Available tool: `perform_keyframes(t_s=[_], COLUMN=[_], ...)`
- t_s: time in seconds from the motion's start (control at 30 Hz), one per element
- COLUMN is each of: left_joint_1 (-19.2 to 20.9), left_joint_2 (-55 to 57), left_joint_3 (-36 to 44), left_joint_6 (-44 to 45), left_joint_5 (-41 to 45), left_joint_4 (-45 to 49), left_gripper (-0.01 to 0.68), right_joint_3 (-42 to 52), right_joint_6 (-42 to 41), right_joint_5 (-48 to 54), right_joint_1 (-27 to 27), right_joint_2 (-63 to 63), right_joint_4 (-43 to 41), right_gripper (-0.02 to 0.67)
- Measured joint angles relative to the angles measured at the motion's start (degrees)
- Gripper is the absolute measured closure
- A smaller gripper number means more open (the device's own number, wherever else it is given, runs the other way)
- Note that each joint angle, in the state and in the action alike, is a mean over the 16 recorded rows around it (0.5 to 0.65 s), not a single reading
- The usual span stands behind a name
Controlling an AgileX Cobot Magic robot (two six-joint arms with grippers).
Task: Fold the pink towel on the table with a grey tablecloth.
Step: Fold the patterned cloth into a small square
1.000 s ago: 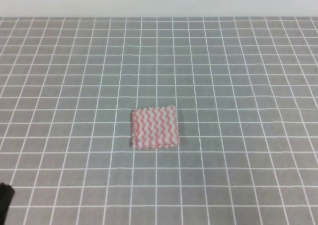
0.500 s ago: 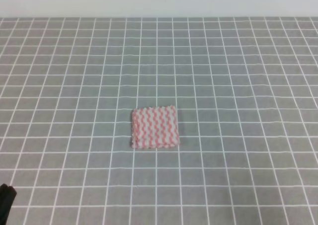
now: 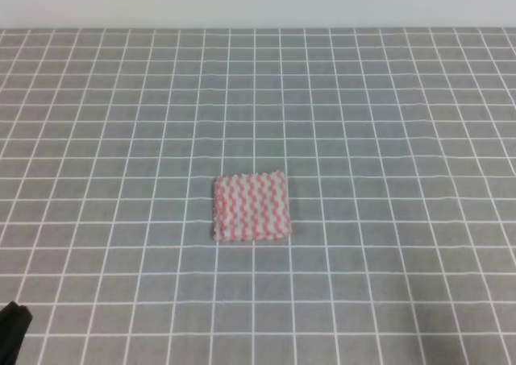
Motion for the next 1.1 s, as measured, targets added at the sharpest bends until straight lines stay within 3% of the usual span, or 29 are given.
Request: perform_keyframes(t_s=[0.3,0.73,1.1], left_joint_1=[0.0,0.0,0.0], left_joint_2=[0.0,0.0,0.1], left_joint_3=[0.07,0.0,0.07], left_joint_6=[0.02,0.02,0.02], left_joint_5=[0.41,0.75,0.75], left_joint_4=[0.02,0.0,0.02], left_gripper=[0.673,0.673,0.673], right_joint_3=[0.91,0.79,0.8], right_joint_6=[-0.02,0.0,0.08], right_joint_5=[8.79,18.07,19.05], right_joint_1=[-4.3,-4.53,-4.53], right_joint_2=[-7.34,-7.9,-7.89], right_joint_4=[-0.8,-3.77,-4.21], right_gripper=[0.664,0.664,0.664])
